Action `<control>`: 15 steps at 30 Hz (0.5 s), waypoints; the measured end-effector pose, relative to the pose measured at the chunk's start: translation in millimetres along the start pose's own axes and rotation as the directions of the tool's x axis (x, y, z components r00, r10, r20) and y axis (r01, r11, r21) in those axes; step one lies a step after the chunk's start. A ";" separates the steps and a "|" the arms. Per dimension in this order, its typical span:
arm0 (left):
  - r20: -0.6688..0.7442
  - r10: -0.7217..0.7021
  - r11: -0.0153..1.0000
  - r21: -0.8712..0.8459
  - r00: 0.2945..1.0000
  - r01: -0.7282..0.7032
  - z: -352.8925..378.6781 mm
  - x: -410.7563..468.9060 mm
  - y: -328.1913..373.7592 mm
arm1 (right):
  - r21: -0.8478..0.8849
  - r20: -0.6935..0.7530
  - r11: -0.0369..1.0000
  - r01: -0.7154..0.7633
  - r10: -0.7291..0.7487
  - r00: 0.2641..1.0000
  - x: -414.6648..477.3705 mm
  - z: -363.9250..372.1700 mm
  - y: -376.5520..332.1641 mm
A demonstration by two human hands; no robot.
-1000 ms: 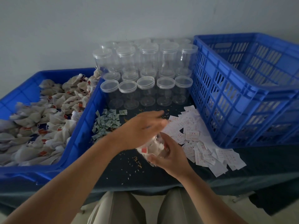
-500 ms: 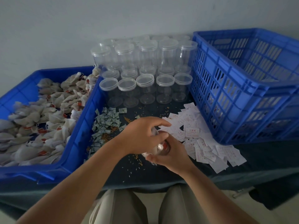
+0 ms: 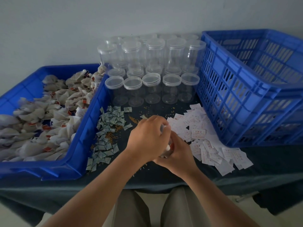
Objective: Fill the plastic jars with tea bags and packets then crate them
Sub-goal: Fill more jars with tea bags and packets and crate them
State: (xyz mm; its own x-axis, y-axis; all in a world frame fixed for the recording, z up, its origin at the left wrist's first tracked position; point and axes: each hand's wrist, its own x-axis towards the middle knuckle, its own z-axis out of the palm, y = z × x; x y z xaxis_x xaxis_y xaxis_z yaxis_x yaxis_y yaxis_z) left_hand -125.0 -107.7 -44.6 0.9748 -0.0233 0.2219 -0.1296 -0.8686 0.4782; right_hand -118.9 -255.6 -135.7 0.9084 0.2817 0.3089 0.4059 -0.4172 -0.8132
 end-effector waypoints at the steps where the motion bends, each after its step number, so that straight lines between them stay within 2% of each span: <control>1: 0.003 0.043 0.999 0.017 0.999 -0.043 0.1 0.8 0.1 | 0.009 0.010 1.000 -0.013 0.013 1.000 -0.4 0.9 1.6; 6: 0.043 0.150 0.989 0.004 0.988 -0.150 -2.8 7.6 -3.8 | 0.051 0.029 0.995 -0.081 0.079 0.996 1.1 -0.4 5.0; 11: 0.070 0.205 0.977 0.052 0.976 -0.209 -2.6 5.3 3.8 | 0.104 0.153 0.982 -0.156 0.139 0.978 3.8 -0.2 1.0; 13: 0.085 0.215 0.974 0.057 0.973 -0.220 -3.5 5.0 10.9 | 0.143 0.124 0.984 -0.109 0.092 0.988 7.9 -1.1 -4.2; 14: 0.104 0.219 0.972 0.065 0.970 -0.227 -2.3 4.8 14.5 | 0.098 0.061 0.993 -0.064 0.058 0.996 10.5 -3.9 -8.2; 15: 0.129 0.217 0.970 0.086 0.968 -0.229 -0.3 4.2 17.5 | -0.016 -0.023 1.000 0.018 -0.018 1.000 14.1 -7.9 -12.3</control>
State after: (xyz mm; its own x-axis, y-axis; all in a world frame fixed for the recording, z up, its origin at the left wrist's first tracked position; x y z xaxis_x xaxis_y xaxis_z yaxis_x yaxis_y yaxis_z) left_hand -123.3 -122.8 -35.1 0.9386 -0.2748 0.2086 -0.3330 -0.8795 0.3400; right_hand -110.3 -253.4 -117.5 0.9030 0.2691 0.3349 0.4234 -0.4259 -0.7996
